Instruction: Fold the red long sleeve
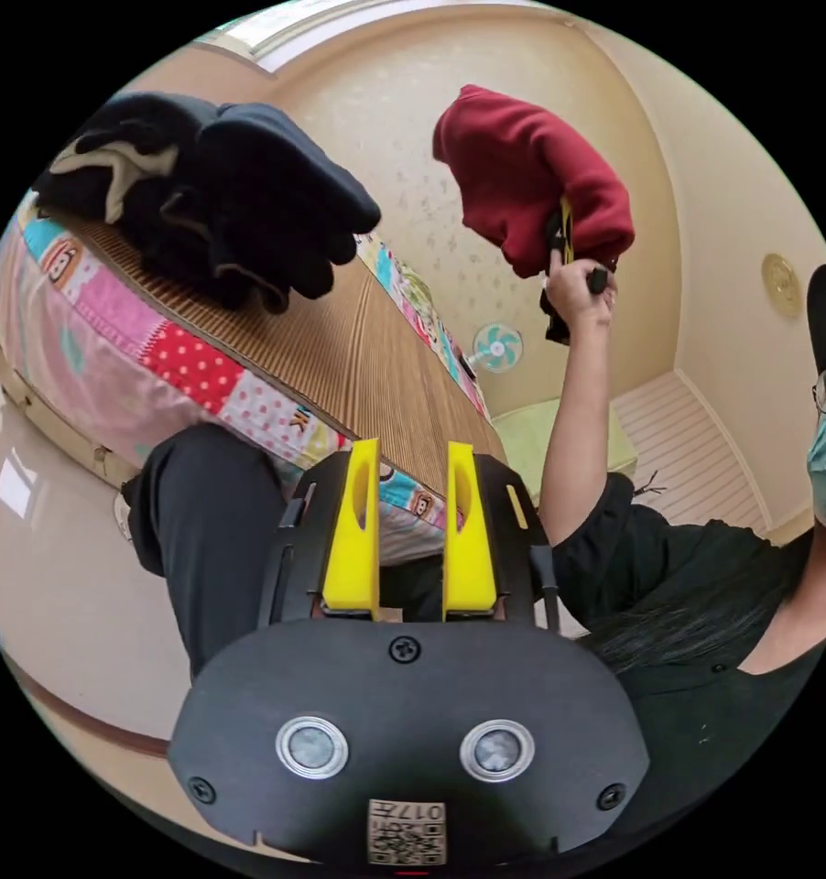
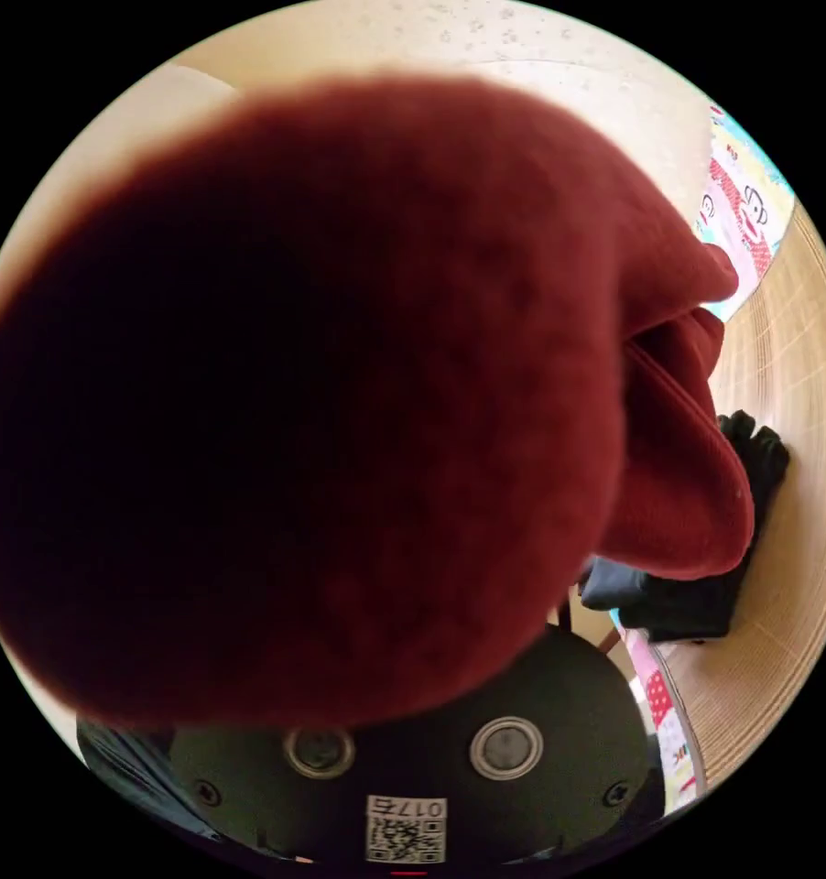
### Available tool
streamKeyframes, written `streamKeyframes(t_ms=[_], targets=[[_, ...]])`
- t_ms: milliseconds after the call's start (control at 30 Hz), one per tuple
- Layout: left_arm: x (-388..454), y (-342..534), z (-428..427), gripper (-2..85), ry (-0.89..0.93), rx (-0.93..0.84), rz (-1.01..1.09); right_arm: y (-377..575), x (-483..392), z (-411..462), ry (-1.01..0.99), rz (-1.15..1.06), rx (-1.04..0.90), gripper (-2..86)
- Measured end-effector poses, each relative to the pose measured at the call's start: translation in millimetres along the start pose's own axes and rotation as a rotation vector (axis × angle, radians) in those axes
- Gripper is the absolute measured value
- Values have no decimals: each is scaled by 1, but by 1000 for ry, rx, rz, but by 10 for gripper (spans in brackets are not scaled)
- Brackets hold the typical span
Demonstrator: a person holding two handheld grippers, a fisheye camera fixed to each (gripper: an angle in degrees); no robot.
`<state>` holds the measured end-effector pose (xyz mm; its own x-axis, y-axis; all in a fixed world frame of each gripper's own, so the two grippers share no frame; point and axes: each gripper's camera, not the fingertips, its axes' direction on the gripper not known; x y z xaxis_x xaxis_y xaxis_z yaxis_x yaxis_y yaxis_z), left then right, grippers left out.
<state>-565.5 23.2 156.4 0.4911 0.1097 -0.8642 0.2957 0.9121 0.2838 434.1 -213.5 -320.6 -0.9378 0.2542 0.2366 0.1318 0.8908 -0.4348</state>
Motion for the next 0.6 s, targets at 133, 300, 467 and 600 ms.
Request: streamKeyframes(t_ms=[133, 300, 467, 600], targets=[[-19, 22, -37, 104, -88, 123, -90, 18, 77, 161, -54, 71, 28, 156], [-33, 44, -41, 114, -144, 136, -171, 108, 234, 235, 205, 438, -40, 136], [-26, 52, -24, 132, -340, 119, -111, 205, 229, 160, 281, 155, -417, 143], [-2, 32, 46, 148, -473, 23, 82, 259, 176, 49, 801, -113, -495, 180]])
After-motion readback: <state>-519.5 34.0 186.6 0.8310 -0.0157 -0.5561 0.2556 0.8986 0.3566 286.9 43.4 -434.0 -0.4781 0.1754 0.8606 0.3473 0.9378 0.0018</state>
